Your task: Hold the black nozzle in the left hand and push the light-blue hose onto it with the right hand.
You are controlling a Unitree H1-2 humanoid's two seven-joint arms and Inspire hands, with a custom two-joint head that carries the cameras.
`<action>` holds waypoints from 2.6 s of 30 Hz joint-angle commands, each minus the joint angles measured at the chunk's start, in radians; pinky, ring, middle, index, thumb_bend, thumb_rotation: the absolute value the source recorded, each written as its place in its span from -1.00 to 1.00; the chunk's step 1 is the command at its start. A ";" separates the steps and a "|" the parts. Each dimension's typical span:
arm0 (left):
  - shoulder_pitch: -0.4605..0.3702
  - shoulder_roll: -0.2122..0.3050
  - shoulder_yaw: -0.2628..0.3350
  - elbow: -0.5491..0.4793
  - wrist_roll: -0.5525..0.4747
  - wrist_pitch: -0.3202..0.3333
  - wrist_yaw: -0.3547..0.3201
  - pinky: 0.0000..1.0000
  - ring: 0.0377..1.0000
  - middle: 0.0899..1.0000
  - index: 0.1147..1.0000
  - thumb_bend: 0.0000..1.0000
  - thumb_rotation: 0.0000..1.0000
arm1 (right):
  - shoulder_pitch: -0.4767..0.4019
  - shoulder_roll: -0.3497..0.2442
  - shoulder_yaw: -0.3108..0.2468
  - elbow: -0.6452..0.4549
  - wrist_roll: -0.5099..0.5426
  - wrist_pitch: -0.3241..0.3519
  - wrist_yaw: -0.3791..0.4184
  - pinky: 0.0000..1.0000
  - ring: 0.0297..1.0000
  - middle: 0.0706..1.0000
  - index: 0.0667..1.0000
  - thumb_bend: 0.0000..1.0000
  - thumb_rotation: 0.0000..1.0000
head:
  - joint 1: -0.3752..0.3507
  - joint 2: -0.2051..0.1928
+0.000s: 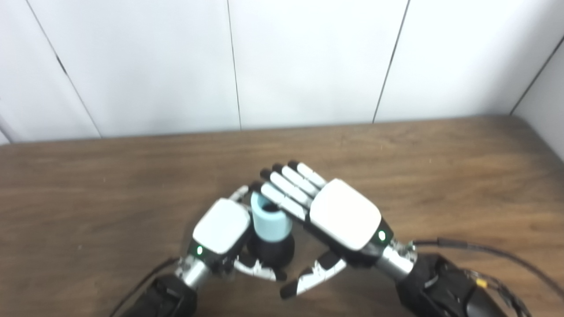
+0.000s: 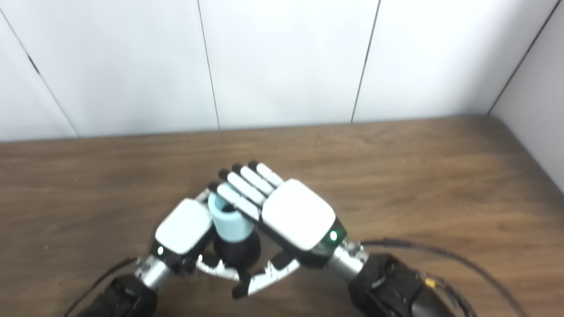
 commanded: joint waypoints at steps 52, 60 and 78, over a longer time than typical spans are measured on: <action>0.066 0.018 -0.076 0.067 0.065 -0.024 -0.118 0.82 0.04 -0.24 -0.07 0.04 -1.00 | 0.055 0.061 -0.061 -0.017 0.181 0.091 0.117 1.00 1.00 1.00 1.00 0.76 0.71 | -0.003 -0.009; 0.066 0.017 -0.078 0.062 0.068 -0.017 -0.127 0.83 0.06 -0.24 -0.06 0.04 -1.00 | 0.040 0.103 -0.117 -0.021 0.234 0.091 0.094 1.00 1.00 1.00 1.00 0.76 0.78 | -0.001 -0.011; 0.068 0.012 -0.072 0.064 0.054 -0.020 -0.118 0.82 0.04 -0.25 -0.07 0.04 -1.00 | 0.080 0.180 -0.191 0.059 0.349 -0.089 -0.136 0.74 0.95 0.98 0.96 0.71 0.63 | 0.000 -0.012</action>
